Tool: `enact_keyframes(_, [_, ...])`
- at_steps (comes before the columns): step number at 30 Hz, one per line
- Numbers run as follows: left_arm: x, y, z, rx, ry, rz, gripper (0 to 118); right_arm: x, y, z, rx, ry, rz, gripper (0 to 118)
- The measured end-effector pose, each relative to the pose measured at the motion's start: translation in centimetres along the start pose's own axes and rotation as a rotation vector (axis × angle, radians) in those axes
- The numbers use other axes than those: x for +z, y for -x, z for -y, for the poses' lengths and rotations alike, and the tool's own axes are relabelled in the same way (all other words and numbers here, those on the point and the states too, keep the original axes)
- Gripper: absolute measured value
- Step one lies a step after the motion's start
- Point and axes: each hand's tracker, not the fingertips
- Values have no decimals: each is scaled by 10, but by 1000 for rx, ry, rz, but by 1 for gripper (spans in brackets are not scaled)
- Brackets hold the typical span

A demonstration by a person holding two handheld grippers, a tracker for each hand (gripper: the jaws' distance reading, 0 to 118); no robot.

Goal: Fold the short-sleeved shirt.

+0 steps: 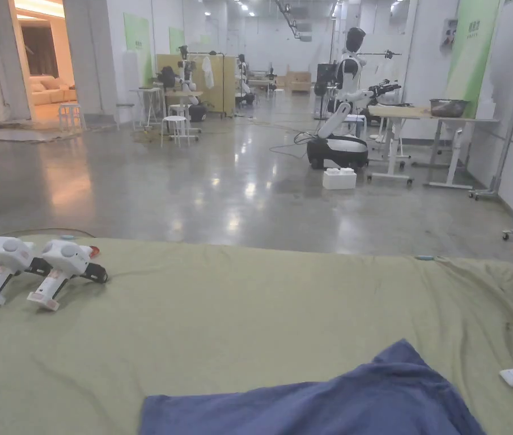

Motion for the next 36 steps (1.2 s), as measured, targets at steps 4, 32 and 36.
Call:
enact_keyframes(4, [36, 6, 51, -70, 82, -24, 4, 35, -24, 62, -74, 87, 33, 0])
enact_keyframes(32, [199, -107, 3, -310, -485, -280, 93, 120, 39, 17, 158, -167, -119, 91])
enact_keyframes(36, [226, -142, 0, -396, -571, -340, 91, 138, 75, -6, 129, -280, -151, 84])
